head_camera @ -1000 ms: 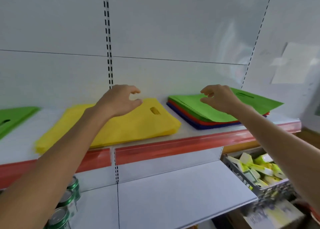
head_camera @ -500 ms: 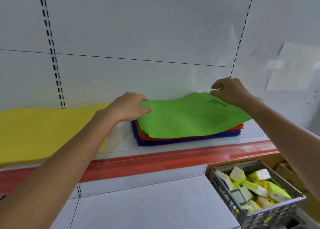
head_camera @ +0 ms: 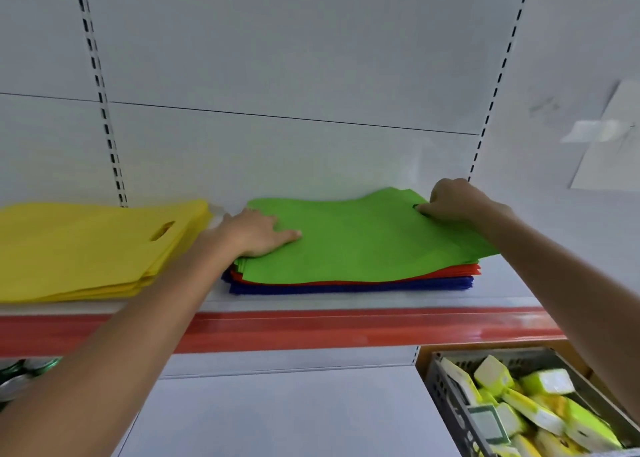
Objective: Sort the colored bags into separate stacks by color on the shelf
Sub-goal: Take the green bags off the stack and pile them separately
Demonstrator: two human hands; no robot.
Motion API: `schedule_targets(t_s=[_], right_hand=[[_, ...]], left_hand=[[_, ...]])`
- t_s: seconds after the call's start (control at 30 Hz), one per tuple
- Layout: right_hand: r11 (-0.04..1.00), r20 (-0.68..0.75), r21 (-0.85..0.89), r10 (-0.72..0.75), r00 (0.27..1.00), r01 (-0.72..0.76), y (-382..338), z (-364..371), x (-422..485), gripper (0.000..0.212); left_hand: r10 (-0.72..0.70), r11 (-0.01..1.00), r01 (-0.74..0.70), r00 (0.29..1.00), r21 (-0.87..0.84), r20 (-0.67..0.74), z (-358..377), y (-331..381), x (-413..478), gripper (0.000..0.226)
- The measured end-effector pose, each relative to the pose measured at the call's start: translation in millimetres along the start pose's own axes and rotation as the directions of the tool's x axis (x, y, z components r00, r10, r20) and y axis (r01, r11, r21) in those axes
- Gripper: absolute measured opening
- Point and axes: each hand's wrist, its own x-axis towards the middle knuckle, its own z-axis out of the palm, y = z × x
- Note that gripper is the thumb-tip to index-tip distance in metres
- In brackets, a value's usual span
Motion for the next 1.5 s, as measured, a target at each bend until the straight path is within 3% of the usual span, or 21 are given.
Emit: schedule_targets(t_s=[0.1,0.33,0.47,0.6,0.83,1.23,1.5], right_hand=[[1.000,-0.039,0.015,-0.020,0.999,0.021,-3,6,0,0.034],[0.996,-0.235,0.070,-0.031,0.971,0.049,-7,5,-7,0.040],[0.987,-0.280,0.145,-0.023,0.960,0.066,-8,3,-13,0.036],[0.978,-0.312,0.192,-0.018,0.950,0.082,-8,1,-17,0.038],[0.963,-0.389,0.223,-0.052,0.920,0.149,-20,-17,-25,0.040],[0.973,-0.391,0.210,-0.007,0.920,0.097,-152,-29,-55,0.040],[0.971,-0.354,0.231,0.024,0.935,0.062,-266,-1,-95,0.039]], left_hand=[[0.017,1.000,-0.017,0.999,-0.005,-0.052,-2,0,-3,0.076],[0.066,0.975,-0.118,0.962,-0.188,-0.263,-6,9,-13,0.062],[-0.064,0.953,-0.026,0.956,-0.301,-0.285,-13,16,-18,0.069],[-0.119,0.933,0.018,0.958,-0.359,-0.262,-13,18,-21,0.055],[-0.098,0.926,-0.050,0.926,-0.375,-0.364,-23,1,-30,0.074],[-0.035,0.915,-0.159,0.885,-0.372,-0.465,-58,-151,-54,0.068],[0.106,0.918,-0.245,0.909,-0.311,-0.403,-58,-281,-91,0.071]])
